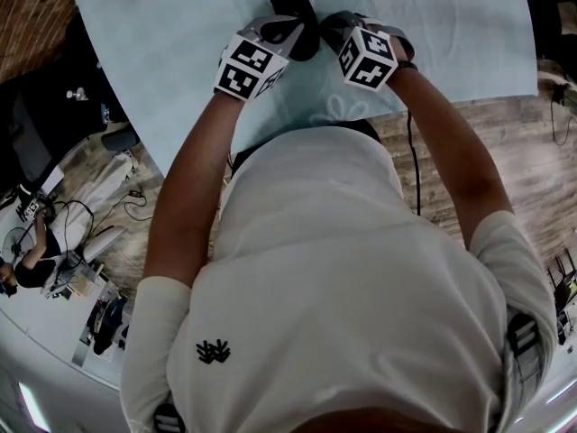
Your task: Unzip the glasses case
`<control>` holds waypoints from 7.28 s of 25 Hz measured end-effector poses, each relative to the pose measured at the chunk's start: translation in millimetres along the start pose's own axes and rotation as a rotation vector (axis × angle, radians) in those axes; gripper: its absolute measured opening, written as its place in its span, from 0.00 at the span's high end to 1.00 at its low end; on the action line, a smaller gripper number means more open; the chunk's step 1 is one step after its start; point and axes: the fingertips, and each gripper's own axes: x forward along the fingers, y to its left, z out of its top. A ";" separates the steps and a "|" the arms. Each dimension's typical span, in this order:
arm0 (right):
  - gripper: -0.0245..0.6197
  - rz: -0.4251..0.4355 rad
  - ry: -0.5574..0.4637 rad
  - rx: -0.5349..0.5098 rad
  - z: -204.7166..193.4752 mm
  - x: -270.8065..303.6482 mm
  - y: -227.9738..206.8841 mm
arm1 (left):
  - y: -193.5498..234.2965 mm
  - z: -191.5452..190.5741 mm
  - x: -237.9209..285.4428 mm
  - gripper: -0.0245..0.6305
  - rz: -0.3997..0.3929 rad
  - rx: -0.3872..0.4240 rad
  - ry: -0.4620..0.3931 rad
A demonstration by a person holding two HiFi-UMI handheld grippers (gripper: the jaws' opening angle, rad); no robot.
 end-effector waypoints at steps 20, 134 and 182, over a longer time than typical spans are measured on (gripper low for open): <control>0.94 -0.002 0.001 -0.023 7.1 13.5 -22.5 | 3.6 -2.1 0.2 0.88 -0.007 -0.021 -0.014; 0.96 -0.246 -0.306 0.389 61.5 -128.9 154.5 | -102.1 -34.4 -243.7 0.88 -0.052 -0.220 -0.452; 0.96 -0.283 -0.438 0.323 158.5 -176.9 390.9 | -216.7 -224.3 -422.9 0.88 0.106 -0.241 -0.442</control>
